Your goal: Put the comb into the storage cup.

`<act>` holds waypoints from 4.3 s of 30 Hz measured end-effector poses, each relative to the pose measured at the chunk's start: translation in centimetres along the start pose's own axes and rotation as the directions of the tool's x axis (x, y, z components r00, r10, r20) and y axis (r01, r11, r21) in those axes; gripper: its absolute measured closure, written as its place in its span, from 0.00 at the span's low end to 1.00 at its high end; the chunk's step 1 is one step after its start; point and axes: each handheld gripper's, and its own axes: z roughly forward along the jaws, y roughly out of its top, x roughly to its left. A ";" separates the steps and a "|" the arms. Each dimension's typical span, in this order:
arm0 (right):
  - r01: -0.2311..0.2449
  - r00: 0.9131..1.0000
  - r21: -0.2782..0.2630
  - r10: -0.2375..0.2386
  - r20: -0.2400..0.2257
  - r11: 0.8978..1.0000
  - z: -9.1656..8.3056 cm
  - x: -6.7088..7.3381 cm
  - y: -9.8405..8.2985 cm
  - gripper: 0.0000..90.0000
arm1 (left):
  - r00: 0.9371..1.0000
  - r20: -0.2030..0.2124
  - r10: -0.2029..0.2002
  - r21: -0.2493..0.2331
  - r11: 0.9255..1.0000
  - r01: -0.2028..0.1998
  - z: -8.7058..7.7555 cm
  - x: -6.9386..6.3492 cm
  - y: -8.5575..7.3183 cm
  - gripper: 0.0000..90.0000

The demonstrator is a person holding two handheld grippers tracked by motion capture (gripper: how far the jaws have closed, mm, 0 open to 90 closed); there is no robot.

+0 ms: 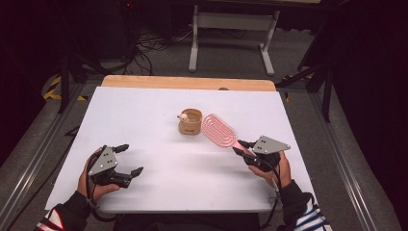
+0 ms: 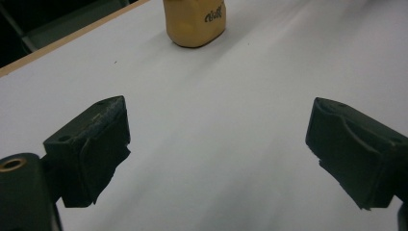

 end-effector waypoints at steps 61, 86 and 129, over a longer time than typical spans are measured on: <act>0.048 0.999 -0.138 -0.048 0.004 0.989 7.1 6.4 4.5 0.78 | 0.963 0.191 -0.191 -0.161 0.961 0.223 8.1 -2.0 9.7 0.19; 0.102 0.992 -0.134 -0.091 0.086 0.986 8.2 8.2 4.6 0.78 | 0.909 0.261 -0.325 -0.227 0.895 0.385 8.4 -1.4 10.5 0.59; 0.029 0.995 -0.178 -0.012 0.095 0.984 4.4 5.7 2.7 0.38 | 0.952 0.161 -0.259 -0.334 0.894 0.299 4.7 0.3 10.5 0.70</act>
